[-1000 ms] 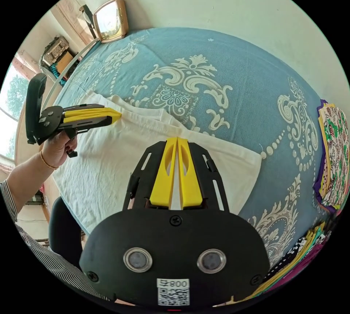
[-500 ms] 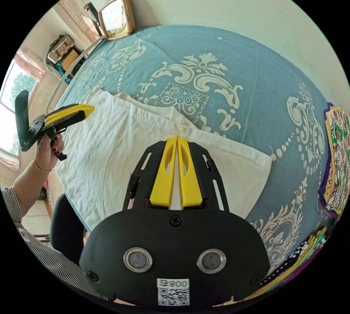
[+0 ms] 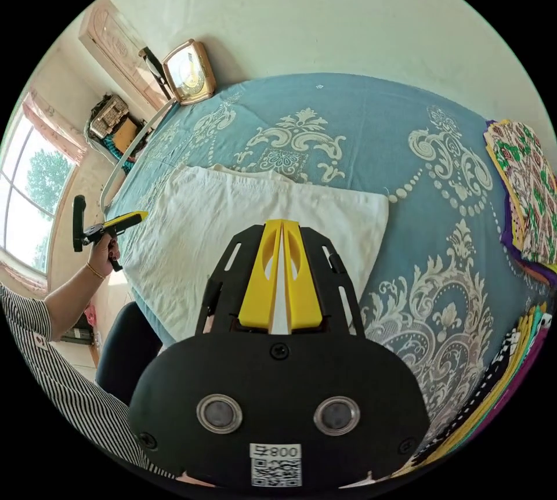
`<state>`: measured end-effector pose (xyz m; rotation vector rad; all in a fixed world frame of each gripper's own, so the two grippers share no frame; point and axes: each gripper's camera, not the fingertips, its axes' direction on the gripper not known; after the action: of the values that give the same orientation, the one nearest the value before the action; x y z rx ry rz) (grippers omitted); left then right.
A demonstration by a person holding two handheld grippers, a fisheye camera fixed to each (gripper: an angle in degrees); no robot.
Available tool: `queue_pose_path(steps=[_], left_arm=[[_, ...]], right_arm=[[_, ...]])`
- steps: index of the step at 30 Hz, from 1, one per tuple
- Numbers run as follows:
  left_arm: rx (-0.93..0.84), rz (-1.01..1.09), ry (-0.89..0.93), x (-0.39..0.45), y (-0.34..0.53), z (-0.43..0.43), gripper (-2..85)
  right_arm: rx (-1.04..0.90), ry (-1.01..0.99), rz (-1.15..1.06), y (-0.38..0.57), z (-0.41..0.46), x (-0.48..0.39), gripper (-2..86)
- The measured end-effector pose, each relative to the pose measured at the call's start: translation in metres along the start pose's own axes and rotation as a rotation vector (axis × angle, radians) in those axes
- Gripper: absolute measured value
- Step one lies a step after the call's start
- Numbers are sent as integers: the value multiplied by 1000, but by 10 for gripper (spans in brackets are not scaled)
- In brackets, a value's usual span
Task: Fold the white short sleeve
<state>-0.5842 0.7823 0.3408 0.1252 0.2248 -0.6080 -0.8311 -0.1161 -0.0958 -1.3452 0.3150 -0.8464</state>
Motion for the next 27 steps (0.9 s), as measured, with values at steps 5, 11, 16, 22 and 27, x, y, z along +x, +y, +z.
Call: queue_pose_path(steps=[5,11,16,22,27], left_arm=[[106,-26,62,7,25,-53,1],[37,126,85,65,71,-80,1],[-90,98,43,78,89,-69,1],[-38,151,44,115,93,-117,1],[-45,215,138,163,96,-129,1]], right_arm=[[-19,-94,175,110,-51,56,3],[-72,-177,281,220,-69,98,19],[-117,-218,342,262,-43,132,41],[-45,-348,397,295,-44,177,58],[27,-456,477,333,-40,217,77]])
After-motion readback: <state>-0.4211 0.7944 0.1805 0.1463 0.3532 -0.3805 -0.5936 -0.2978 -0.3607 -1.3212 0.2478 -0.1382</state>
